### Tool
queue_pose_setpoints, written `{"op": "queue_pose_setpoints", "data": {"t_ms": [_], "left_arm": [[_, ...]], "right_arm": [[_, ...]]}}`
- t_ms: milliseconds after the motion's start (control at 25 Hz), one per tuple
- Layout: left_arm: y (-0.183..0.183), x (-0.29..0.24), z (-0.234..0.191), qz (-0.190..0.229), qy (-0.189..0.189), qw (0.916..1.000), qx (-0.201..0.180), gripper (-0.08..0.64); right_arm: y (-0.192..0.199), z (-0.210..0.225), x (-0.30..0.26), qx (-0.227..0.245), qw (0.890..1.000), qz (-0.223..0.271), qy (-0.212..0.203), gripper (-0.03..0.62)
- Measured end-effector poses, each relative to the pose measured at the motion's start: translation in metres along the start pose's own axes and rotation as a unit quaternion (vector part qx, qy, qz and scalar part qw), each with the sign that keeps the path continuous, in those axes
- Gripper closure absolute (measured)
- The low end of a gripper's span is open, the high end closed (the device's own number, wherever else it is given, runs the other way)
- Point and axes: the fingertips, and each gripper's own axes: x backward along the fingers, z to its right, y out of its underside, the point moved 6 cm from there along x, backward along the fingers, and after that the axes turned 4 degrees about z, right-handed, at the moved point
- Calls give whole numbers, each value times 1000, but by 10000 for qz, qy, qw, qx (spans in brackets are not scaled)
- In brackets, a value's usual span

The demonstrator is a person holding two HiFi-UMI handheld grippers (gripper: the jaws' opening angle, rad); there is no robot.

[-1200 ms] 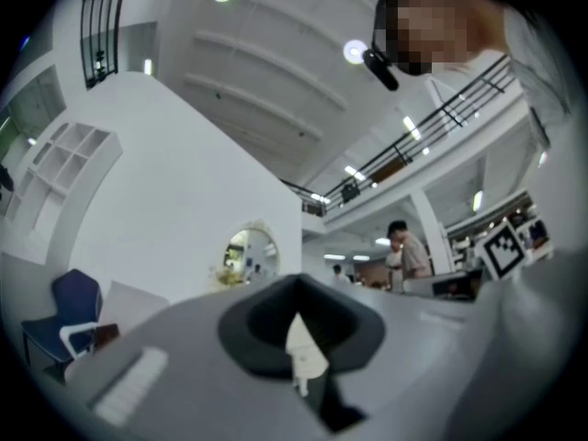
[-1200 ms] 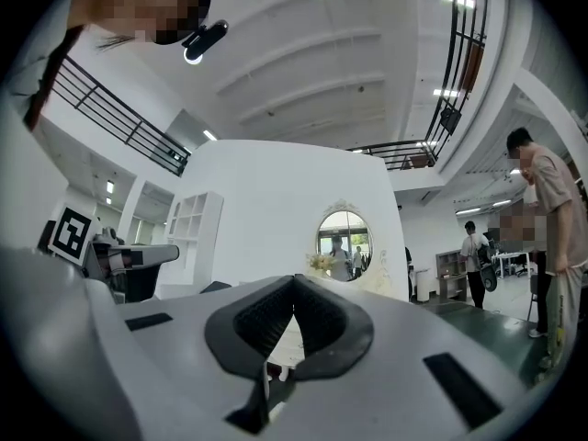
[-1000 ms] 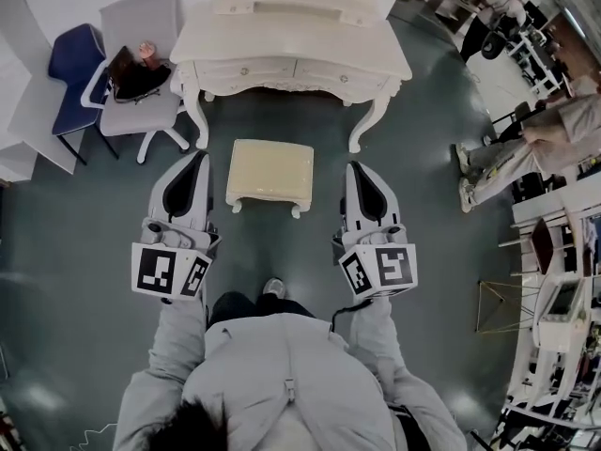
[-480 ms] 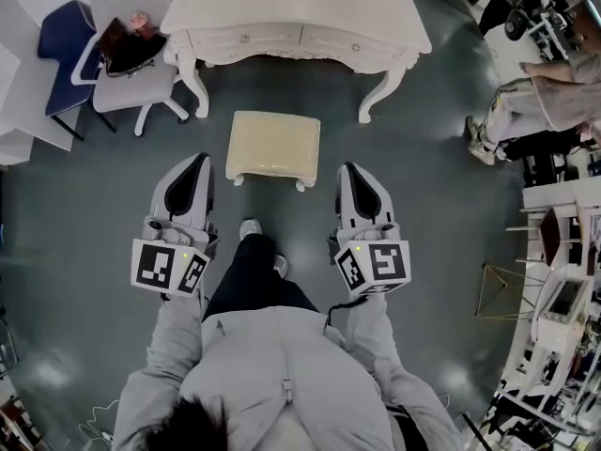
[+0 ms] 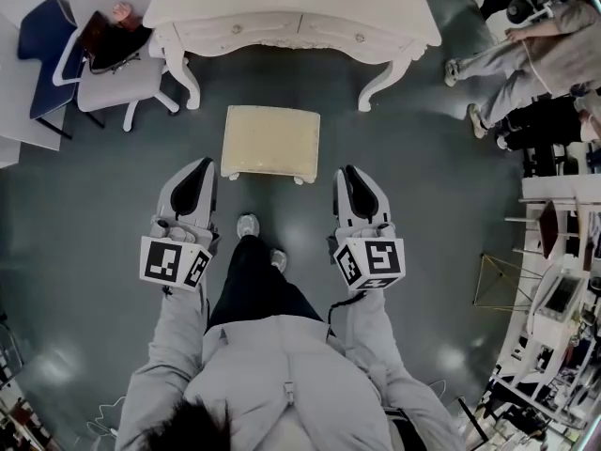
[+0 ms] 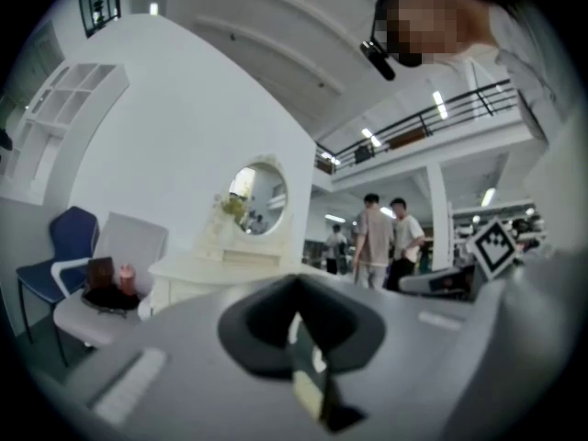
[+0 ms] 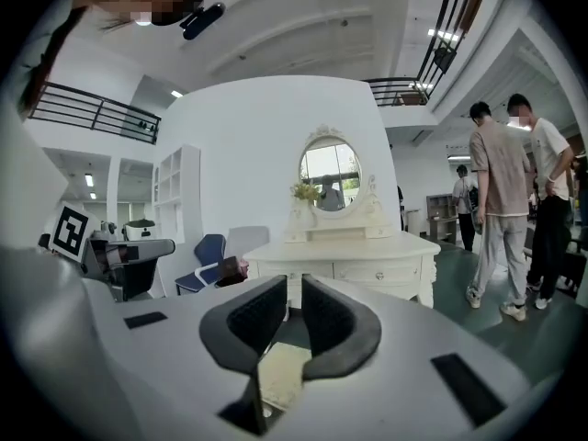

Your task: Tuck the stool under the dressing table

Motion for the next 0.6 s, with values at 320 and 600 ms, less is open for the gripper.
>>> {"op": "queue_pose_setpoints", "data": {"t_ms": [320,600], "left_arm": [[72,-10,-26,-591,80,9979,258,535],[131,-16,-39,-1035,207,9932,499,483]], "right_arm": [[63,8,-27,-296,9988,-394,22,457],[121,14,-43,-402,9952,-896,16,390]]}}
